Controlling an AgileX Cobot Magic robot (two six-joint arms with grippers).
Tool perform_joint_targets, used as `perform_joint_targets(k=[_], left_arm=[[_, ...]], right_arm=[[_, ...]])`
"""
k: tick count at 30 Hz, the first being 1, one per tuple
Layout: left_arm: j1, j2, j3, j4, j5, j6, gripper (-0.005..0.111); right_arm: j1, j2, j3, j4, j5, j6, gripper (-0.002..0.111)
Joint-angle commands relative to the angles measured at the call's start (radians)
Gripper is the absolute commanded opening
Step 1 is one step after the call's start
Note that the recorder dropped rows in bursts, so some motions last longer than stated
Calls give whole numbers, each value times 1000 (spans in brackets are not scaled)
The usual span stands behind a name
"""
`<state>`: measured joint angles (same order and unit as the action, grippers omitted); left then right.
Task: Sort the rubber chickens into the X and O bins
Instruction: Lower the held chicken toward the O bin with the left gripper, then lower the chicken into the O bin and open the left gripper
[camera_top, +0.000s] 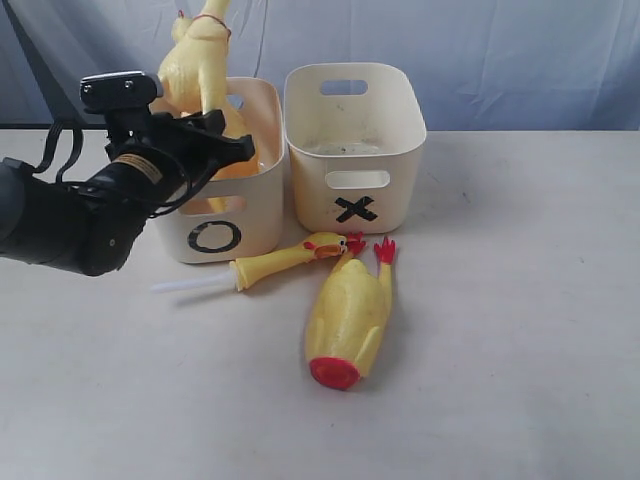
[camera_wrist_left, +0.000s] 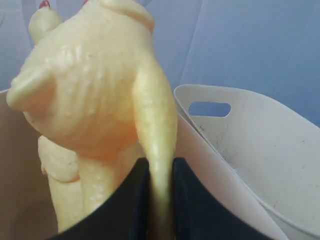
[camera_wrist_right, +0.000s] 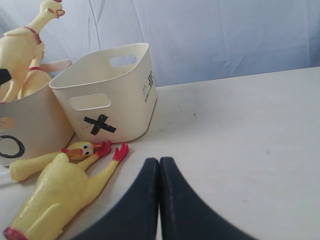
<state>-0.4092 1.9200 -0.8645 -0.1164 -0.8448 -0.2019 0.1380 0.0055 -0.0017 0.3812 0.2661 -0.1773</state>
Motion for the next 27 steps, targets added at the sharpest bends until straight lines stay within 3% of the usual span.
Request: perform_joint_targets(k=[1, 10, 27], left_arm=[[-2, 5, -10, -6, -4, -3, 0], [-2, 82, -10, -4, 37, -82, 0], [-2, 63, -10, 51, 19, -86, 0]], right_arm=[[2, -5, 2, -1, -7, -2, -1], [2, -5, 2, -1, -7, -2, -1], [2, -5, 2, -1, -7, -2, -1]])
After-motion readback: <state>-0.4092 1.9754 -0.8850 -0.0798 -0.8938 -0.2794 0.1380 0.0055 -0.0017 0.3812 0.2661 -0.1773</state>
